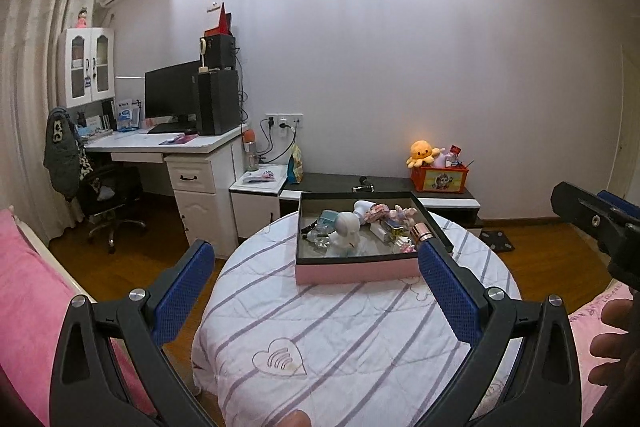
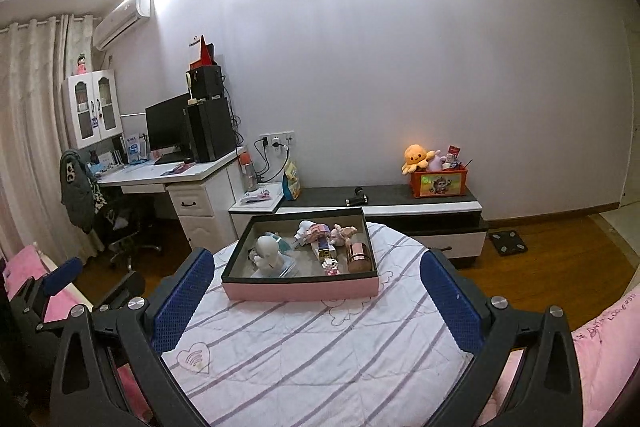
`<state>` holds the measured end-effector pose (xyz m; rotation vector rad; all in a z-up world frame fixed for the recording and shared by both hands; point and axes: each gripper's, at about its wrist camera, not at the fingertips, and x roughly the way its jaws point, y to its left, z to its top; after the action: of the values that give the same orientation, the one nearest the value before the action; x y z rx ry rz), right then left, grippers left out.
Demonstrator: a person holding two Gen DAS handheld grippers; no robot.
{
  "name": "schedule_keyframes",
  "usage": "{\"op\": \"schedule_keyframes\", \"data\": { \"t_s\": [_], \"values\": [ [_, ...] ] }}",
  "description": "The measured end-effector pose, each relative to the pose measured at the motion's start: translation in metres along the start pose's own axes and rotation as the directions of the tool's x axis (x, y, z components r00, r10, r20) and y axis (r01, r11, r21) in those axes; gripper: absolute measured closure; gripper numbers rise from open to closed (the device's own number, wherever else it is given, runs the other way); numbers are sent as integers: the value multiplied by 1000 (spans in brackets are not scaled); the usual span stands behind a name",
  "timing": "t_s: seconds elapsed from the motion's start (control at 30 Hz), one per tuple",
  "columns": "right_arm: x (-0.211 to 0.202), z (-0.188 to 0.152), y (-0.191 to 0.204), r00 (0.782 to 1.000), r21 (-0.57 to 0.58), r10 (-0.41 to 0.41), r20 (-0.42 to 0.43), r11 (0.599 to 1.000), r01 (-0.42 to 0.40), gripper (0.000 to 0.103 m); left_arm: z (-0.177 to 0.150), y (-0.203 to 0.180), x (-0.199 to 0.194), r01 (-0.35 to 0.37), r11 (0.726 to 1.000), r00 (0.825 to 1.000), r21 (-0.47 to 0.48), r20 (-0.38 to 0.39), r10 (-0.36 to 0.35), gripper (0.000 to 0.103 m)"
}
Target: Organize rigid objects
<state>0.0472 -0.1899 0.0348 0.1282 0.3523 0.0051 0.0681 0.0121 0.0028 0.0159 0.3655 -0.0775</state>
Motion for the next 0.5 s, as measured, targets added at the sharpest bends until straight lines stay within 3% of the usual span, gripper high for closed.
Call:
{"op": "schedule_keyframes", "data": {
  "t_s": [0.5],
  "values": [
    [-47,-18,12,997,-33,-40,58,999,42,0,-3,-8,-49,4,1000,999,12,54,-5,0]
  ]
}}
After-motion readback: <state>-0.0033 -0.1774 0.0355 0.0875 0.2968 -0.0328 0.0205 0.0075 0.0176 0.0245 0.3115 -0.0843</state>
